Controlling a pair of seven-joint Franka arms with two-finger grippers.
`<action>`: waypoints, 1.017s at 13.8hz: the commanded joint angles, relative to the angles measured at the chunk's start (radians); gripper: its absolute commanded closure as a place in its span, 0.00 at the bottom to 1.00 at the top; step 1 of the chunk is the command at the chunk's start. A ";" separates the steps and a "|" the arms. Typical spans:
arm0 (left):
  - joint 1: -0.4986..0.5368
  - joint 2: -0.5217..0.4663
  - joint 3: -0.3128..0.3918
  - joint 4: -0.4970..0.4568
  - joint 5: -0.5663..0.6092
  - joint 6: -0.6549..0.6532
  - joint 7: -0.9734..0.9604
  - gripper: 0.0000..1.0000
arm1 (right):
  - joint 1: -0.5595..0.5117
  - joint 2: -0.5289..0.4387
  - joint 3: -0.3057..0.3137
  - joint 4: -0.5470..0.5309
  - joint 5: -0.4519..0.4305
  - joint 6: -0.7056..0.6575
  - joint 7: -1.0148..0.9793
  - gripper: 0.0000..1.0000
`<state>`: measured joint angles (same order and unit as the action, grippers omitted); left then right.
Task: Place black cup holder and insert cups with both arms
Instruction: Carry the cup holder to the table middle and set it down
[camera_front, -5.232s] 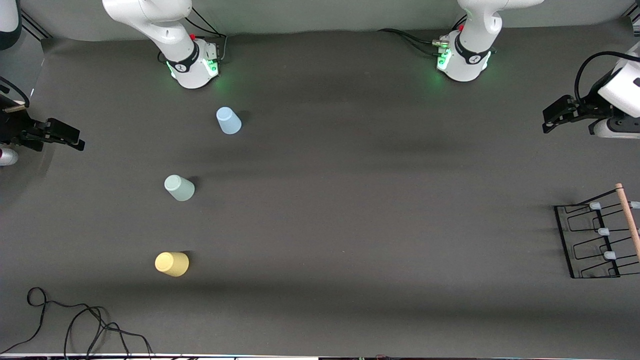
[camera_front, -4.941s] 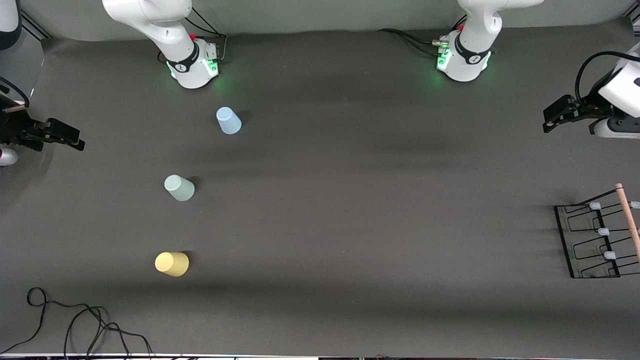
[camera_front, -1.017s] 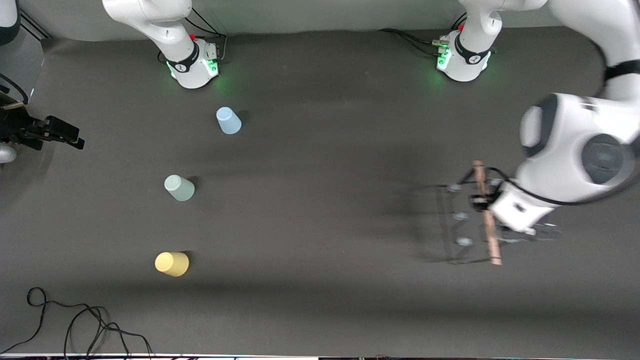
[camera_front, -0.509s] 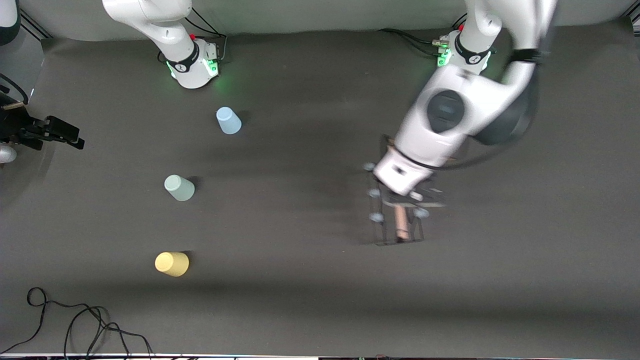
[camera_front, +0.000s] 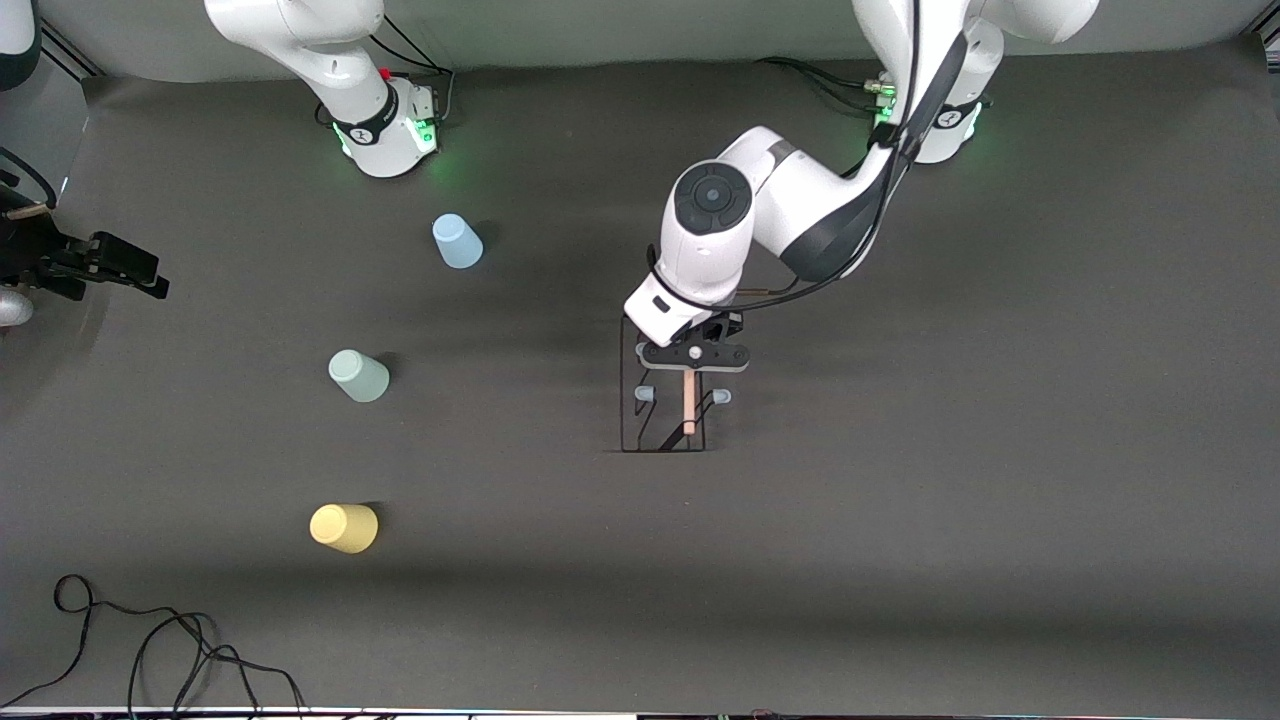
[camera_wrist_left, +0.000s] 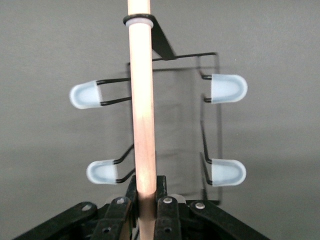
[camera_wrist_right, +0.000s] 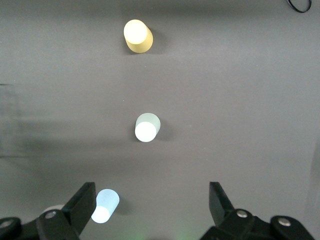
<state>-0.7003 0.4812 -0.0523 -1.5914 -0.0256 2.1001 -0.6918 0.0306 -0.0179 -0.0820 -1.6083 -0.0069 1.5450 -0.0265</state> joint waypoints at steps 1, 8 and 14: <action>-0.031 0.039 -0.012 0.016 0.000 0.043 -0.014 1.00 | 0.000 -0.004 0.002 0.007 0.011 -0.006 0.014 0.00; -0.030 0.043 -0.014 0.019 -0.004 0.051 -0.012 1.00 | 0.003 -0.002 0.005 0.005 0.013 -0.006 0.007 0.00; -0.033 0.059 -0.012 0.017 -0.025 0.080 -0.068 1.00 | 0.109 -0.103 0.004 -0.137 0.011 0.041 0.054 0.00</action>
<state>-0.7279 0.5413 -0.0704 -1.5828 -0.0354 2.1745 -0.7389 0.1145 -0.0323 -0.0756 -1.6349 -0.0057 1.5473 -0.0137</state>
